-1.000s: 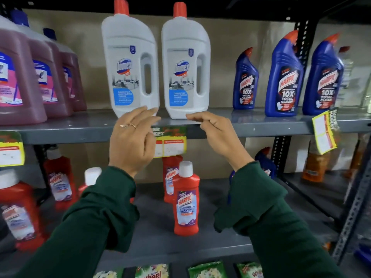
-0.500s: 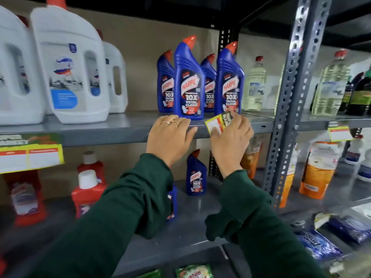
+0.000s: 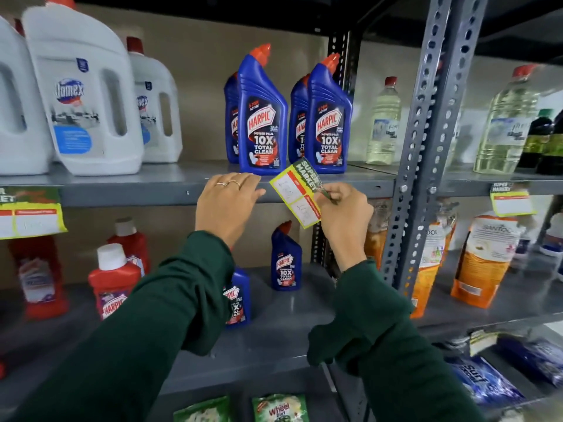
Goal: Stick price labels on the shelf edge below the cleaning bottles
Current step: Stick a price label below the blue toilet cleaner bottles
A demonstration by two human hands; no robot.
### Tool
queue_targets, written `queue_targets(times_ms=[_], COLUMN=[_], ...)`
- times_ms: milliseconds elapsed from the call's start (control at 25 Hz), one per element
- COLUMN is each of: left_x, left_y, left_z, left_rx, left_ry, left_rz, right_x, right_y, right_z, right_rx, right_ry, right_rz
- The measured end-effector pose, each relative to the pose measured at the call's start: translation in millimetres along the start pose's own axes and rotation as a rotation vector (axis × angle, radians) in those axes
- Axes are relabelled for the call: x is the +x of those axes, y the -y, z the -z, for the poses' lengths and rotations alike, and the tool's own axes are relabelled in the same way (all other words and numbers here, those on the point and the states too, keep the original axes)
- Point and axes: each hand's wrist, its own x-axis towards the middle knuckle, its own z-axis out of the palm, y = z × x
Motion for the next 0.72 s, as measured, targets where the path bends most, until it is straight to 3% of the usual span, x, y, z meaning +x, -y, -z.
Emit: queue_targets(times_ms=[120,280,560,720], left_x=[1,0,8,10], left_y=[-10,-27,-32,-34], left_z=[9,14,7,1], left_rx=[-0.129,-0.178,-0.356,-0.330], left_ry=[-0.024,0.046,0.093,0.195], left_rz=[0.031,-0.086,0.111,0.108], right_x=[0,3,17,23], right_y=[-2,-6,-14,-20], right_z=[3,6,9,8], right_rx=[0.011,-0.083,-0.286,-0.228], right_ry=[0.139,0.303,0.232,0.279], right_rz=[0.124,0.301,0.498,0.439])
